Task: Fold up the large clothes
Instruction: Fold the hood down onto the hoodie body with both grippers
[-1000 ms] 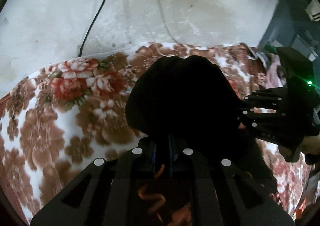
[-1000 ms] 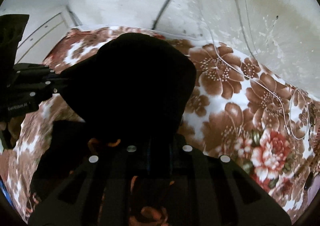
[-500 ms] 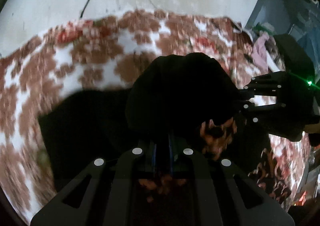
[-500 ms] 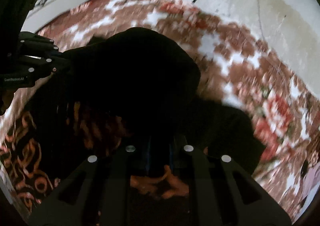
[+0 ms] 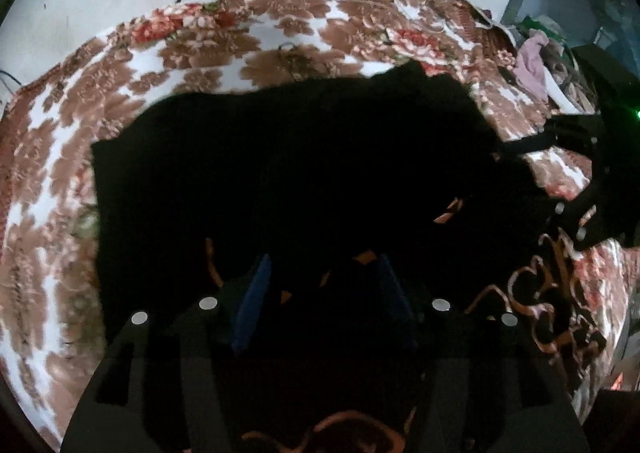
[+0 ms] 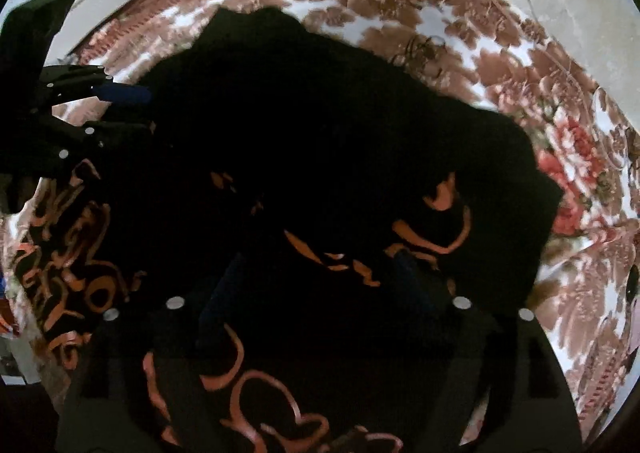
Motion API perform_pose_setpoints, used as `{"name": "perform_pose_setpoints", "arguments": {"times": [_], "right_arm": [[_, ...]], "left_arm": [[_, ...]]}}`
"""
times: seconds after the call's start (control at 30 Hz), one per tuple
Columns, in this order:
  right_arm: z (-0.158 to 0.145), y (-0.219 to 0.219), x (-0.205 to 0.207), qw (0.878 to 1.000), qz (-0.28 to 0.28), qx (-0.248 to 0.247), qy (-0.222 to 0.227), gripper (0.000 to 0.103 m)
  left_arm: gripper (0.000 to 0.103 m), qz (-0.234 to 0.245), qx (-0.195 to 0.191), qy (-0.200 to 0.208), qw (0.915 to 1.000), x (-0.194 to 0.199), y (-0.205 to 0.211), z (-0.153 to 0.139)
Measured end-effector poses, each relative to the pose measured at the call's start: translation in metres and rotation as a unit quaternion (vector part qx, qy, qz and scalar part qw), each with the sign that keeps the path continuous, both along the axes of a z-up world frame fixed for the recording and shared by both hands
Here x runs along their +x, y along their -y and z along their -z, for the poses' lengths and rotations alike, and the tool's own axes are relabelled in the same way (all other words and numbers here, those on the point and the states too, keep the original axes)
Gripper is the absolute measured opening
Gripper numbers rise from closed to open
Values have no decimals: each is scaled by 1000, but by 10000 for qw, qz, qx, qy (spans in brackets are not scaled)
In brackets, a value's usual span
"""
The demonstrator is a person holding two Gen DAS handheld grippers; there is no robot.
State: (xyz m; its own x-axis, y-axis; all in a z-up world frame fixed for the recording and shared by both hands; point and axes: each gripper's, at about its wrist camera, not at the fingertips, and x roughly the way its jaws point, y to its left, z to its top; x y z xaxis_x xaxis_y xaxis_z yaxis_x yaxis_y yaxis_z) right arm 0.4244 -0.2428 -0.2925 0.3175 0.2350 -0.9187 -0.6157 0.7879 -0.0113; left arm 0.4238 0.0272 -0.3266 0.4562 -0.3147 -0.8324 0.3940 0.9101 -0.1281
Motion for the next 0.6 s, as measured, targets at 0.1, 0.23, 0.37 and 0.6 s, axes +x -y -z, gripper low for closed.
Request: {"name": "perform_pose_setpoints", "arguments": {"times": [0.1,0.23,0.37,0.6], "right_arm": [[-26,6,10,9997,42,234,117,86],[-30,-10,38,9994,-266,231,31,86],[-26,-41,49,9944,-1025,-99,230,85],[29,-76,75,9821,-1744,-344,-630,12]], "left_arm": [[63,51,-100,-22,9999,5,-11,-18],[63,336,-108,-70,9994,35,-4,-20],[60,1145,69,-363,9927,60,23,-3],[8,1836,142,-956,9782,73,40,29]]}}
